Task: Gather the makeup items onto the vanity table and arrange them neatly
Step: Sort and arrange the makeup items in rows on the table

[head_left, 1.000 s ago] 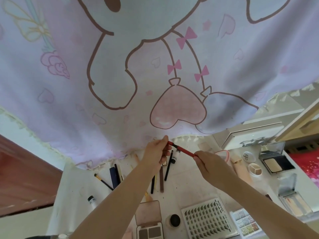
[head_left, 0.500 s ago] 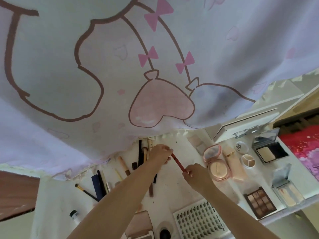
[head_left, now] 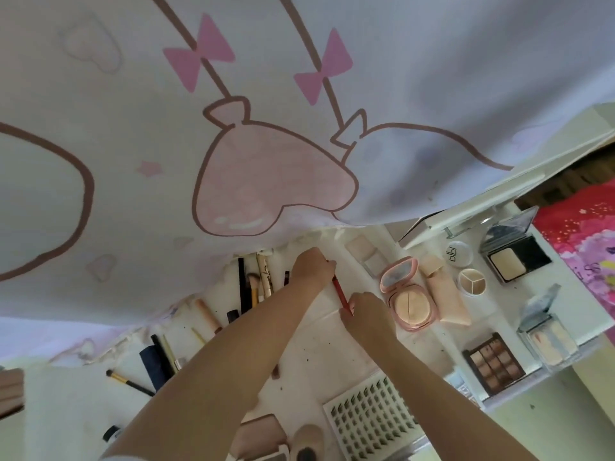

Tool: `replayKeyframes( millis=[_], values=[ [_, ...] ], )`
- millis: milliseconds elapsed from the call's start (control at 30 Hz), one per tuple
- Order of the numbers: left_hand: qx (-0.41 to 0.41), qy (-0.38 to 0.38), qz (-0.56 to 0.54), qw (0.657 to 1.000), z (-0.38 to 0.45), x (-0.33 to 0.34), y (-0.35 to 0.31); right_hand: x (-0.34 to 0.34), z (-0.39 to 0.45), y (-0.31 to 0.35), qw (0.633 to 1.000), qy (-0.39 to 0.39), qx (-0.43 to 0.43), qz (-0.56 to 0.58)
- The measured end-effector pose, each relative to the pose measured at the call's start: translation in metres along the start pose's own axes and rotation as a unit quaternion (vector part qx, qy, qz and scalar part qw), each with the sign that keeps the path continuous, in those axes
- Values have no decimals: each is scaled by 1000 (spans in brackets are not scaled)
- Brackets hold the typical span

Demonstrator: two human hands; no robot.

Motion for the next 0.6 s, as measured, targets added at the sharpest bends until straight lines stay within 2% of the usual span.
replayKeyframes(
  millis=[133, 300, 467, 533, 600],
  values=[
    [23, -10, -3, 1000, -5, -7, 1, -2, -2, 2, 1000, -18, -10, -21],
    [44, -71, -23, 996, -24, -42, 26, -11, -8, 12, 993, -72, -72, -53],
    [6, -115, -35, 993, -53, -66, 77, -4, 0, 57, 985, -30, -168, 9],
    [-13, -122, -50, 991, -66, -72, 95, 1, 8, 82, 973, -4, -229, -23],
    [-29, -126, -68, 989, -77, -76, 110, 0, 16, 99, 967, 8, -249, -61]
  ],
)
Point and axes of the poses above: each hand's wrist, its own z-axis towards the middle knuckle, its own x-axis out of the palm, y = z × x, the point moved 7 cm from there along z, towards the middle knuckle, and after that the axes turned 8 degrees about -y, right-handed, at the moved point
